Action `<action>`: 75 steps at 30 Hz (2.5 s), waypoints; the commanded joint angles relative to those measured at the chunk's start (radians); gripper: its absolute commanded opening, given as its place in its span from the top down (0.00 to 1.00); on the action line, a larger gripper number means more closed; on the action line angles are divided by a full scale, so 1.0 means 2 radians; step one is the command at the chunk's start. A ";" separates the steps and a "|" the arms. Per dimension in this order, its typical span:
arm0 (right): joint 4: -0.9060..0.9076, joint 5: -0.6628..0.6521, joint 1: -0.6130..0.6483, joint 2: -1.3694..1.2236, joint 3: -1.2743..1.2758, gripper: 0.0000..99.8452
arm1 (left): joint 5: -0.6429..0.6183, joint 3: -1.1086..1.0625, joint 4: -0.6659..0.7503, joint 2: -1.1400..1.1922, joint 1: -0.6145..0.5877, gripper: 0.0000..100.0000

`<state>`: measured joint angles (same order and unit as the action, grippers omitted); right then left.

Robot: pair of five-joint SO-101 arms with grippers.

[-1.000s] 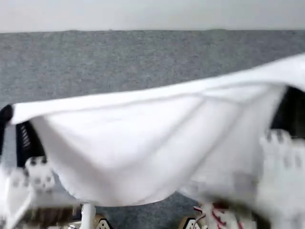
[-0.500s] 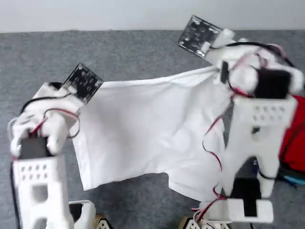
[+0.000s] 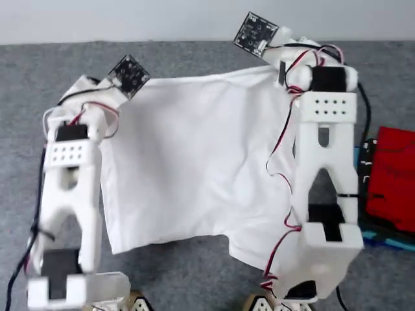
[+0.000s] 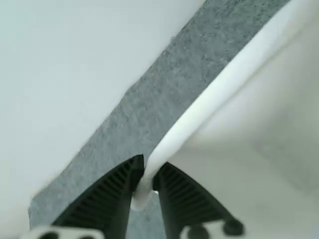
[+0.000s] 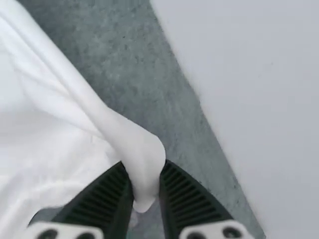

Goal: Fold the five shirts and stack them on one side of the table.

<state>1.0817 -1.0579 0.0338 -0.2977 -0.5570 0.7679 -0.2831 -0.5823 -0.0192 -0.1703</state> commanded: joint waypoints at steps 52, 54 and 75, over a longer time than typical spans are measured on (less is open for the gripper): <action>0.357 0.085 0.041 0.330 0.394 0.99 | 0.124 0.269 -0.559 0.178 0.005 0.98; 0.357 0.086 0.051 0.359 0.435 0.99 | 0.137 0.269 -0.569 0.177 0.001 0.98; 0.358 0.122 0.064 0.412 0.532 0.70 | 0.153 0.229 -0.585 0.157 -0.015 0.90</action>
<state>1.7553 -0.8416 0.1550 0.4833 0.5171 1.0794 0.1726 -1.7269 0.3583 -0.1933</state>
